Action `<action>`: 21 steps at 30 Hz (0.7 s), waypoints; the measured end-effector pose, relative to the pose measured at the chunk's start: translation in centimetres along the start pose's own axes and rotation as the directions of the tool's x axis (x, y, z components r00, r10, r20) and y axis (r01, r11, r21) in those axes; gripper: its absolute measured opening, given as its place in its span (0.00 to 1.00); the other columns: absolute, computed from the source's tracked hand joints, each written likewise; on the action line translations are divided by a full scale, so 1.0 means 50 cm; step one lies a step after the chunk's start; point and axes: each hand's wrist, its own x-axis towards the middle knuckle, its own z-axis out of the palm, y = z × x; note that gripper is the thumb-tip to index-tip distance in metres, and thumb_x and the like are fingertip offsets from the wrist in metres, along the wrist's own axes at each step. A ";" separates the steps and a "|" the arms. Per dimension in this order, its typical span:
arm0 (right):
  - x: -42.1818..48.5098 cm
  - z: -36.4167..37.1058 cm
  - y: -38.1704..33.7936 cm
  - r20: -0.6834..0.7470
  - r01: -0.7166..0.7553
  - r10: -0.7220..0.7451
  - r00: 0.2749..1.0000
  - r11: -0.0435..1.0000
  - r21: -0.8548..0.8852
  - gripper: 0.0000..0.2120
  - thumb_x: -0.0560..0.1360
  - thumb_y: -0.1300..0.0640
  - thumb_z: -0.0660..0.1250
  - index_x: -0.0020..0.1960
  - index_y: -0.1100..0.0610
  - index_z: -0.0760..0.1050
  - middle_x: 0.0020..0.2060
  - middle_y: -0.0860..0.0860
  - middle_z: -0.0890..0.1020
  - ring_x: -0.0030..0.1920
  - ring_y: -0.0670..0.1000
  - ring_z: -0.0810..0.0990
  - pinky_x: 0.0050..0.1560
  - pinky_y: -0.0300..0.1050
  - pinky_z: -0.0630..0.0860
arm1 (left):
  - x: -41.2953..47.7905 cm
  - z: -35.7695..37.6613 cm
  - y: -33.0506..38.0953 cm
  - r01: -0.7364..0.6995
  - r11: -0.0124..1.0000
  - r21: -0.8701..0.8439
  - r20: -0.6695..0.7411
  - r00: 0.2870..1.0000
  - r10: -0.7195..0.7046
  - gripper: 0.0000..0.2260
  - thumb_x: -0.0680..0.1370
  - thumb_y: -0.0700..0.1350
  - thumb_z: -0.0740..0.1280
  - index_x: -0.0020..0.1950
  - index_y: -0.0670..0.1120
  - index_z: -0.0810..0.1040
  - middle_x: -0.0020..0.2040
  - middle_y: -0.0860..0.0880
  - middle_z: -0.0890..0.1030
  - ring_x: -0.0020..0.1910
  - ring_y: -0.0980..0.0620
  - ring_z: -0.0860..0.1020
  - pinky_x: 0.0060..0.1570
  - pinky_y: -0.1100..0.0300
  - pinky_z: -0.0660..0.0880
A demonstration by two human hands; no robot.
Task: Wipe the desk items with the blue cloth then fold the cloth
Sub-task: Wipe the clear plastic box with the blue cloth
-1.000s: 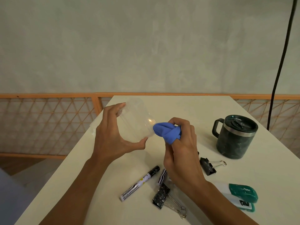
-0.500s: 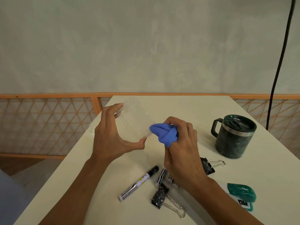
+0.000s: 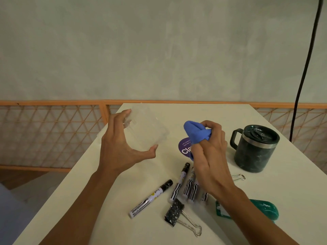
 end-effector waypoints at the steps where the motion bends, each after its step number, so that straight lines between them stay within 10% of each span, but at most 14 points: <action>1: 0.004 -0.001 0.009 0.025 0.029 -0.030 0.999 0.999 0.035 0.20 0.79 0.53 0.56 0.57 0.25 0.68 0.64 0.41 0.67 0.62 0.58 0.74 0.60 0.65 0.75 | 0.000 0.000 0.001 0.017 1.000 -0.025 0.017 1.000 -0.016 0.53 0.58 0.59 0.88 0.78 0.46 0.69 0.69 0.52 0.73 0.65 0.51 0.79 0.63 0.51 0.81; 5: 0.014 -0.015 0.014 0.049 0.075 -0.086 0.995 0.978 0.195 0.17 0.84 0.60 0.56 0.60 0.38 0.73 0.64 0.58 0.74 0.48 0.57 0.85 0.45 0.50 0.82 | 0.000 -0.004 0.004 0.059 0.990 -0.125 0.077 0.996 -0.050 0.52 0.59 0.61 0.86 0.78 0.50 0.69 0.71 0.55 0.73 0.66 0.58 0.78 0.64 0.59 0.79; 9: 0.023 -0.016 0.015 -0.065 0.043 -0.030 0.997 0.977 0.208 0.18 0.80 0.60 0.61 0.56 0.36 0.71 0.59 0.41 0.74 0.60 0.53 0.79 0.56 0.51 0.78 | 0.003 -0.008 0.011 0.034 0.990 -0.140 0.073 0.997 -0.024 0.52 0.59 0.59 0.87 0.78 0.47 0.70 0.71 0.54 0.73 0.66 0.57 0.79 0.65 0.59 0.79; 14: 0.022 -0.001 0.002 -0.090 -0.016 0.037 0.995 0.974 0.224 0.20 0.78 0.49 0.70 0.55 0.24 0.67 0.55 0.47 0.77 0.57 0.58 0.80 0.54 0.56 0.79 | 0.000 -0.004 0.035 -0.092 0.993 -0.078 0.057 0.994 0.096 0.53 0.58 0.56 0.88 0.77 0.41 0.70 0.68 0.51 0.74 0.64 0.52 0.79 0.66 0.60 0.77; 21: 0.023 -0.006 -0.004 0.073 -0.113 0.093 0.993 0.920 0.374 0.17 0.78 0.57 0.77 0.52 0.35 0.77 0.55 0.43 0.82 0.56 0.41 0.83 0.52 0.31 0.76 | 0.001 -0.006 0.036 -0.209 0.978 0.023 -0.004 0.978 0.209 0.51 0.58 0.58 0.86 0.75 0.37 0.73 0.67 0.46 0.76 0.60 0.46 0.81 0.61 0.56 0.80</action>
